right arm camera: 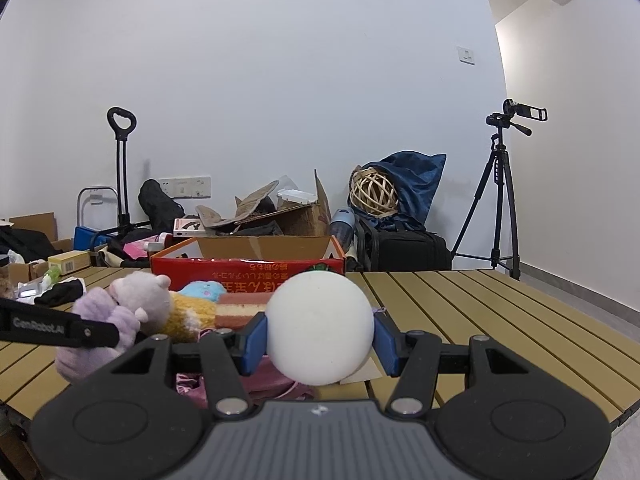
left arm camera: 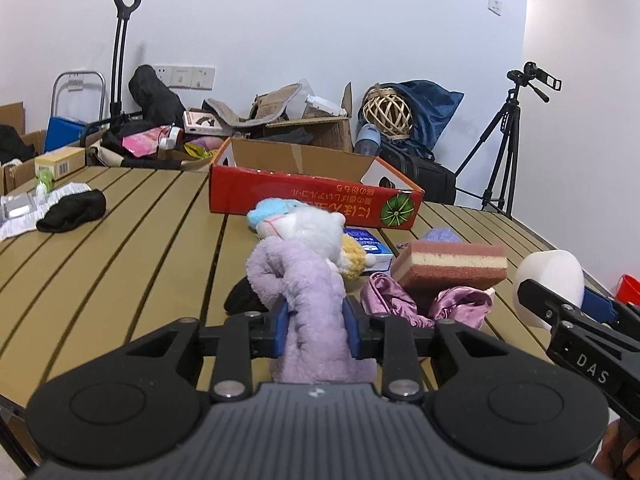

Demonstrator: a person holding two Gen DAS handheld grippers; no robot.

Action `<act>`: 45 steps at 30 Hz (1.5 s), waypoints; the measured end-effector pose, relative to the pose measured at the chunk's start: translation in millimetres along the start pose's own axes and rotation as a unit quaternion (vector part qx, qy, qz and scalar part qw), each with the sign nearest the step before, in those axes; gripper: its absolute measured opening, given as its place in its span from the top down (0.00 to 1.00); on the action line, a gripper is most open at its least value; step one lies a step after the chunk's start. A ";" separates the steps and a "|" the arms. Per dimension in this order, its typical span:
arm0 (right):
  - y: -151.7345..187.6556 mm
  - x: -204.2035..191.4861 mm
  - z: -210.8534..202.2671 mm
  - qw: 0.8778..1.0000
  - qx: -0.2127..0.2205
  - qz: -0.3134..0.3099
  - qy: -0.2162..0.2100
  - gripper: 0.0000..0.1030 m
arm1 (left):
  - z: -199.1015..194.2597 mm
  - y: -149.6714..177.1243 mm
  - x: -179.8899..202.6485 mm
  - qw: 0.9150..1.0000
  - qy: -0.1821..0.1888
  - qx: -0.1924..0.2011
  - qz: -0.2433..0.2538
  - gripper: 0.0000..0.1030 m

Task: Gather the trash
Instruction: 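Lower the left tool onto the lavender fuzzy sock and close on it, then carry the white ball and lavender sock down over the black bin with both tools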

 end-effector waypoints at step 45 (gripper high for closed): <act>82.4 -19.9 -101.9 0.993 -0.107 -0.034 -0.032 0.47 | -119.3 69.7 -51.5 0.998 -0.035 -0.003 0.046 0.72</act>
Point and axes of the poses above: each gripper's, at about its wrist camera, not at the fingertips, and z roughly the way its jaws point, x to its right, y to its underside, the point moved 8 cm from there along z, roughly the way its jaws point, and after that the axes turned 2 degrees about x, right-handed, at the moved point
